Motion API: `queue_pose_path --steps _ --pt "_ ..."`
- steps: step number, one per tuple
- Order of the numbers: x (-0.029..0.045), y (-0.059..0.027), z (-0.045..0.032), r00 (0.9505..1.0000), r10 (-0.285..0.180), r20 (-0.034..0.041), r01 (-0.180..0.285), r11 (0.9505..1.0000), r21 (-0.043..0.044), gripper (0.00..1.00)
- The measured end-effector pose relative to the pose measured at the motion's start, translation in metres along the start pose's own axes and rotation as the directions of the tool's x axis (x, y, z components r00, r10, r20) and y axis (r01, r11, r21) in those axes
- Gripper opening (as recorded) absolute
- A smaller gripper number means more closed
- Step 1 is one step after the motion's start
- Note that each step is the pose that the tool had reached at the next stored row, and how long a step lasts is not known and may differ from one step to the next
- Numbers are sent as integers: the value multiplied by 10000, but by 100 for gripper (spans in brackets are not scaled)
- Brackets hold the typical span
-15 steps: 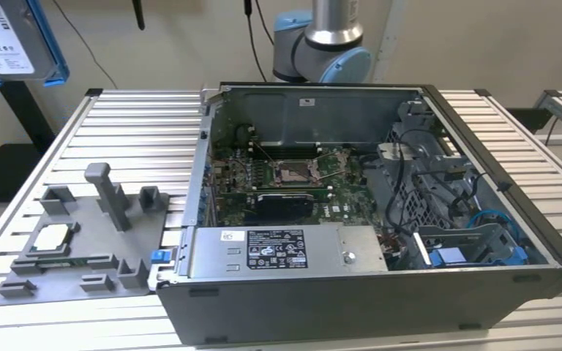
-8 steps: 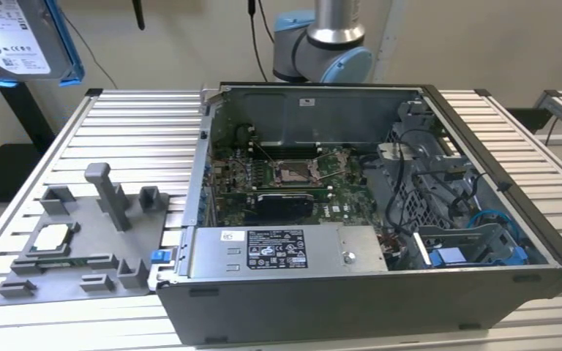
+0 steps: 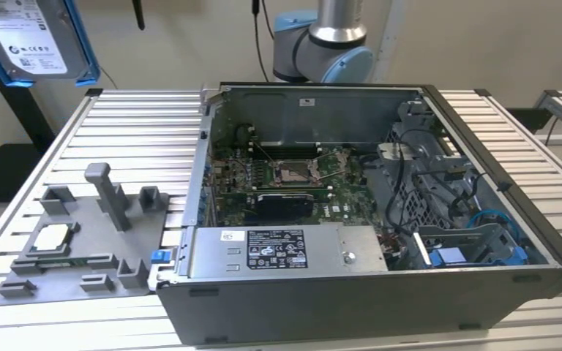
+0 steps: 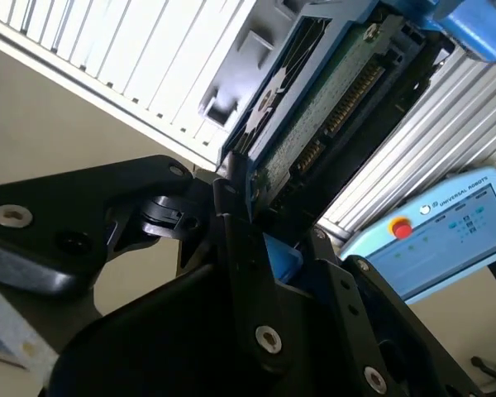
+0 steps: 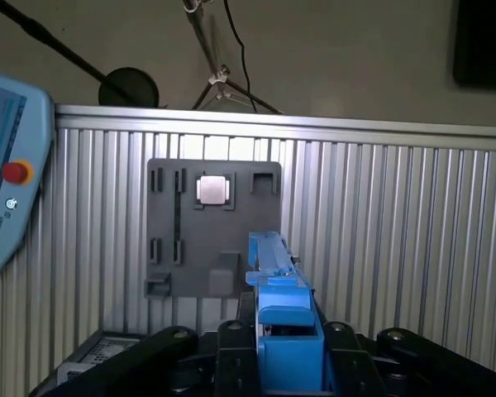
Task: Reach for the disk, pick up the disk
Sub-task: 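Pick up the disk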
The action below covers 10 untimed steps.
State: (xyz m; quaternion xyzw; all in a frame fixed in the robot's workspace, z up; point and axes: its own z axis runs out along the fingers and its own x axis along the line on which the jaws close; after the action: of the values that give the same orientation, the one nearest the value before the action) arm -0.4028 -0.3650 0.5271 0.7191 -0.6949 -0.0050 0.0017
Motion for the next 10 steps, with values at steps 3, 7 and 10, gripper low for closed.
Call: queue_pose_path --steps 3,7,10 --pt "3 -101 -1 10000 -1 0 1 10000 0 0" --pt "7 -205 -2 10000 -1 0 1 10000 0 0" --pt "10 -305 -3 10000 -1 1 1 10000 0 0"
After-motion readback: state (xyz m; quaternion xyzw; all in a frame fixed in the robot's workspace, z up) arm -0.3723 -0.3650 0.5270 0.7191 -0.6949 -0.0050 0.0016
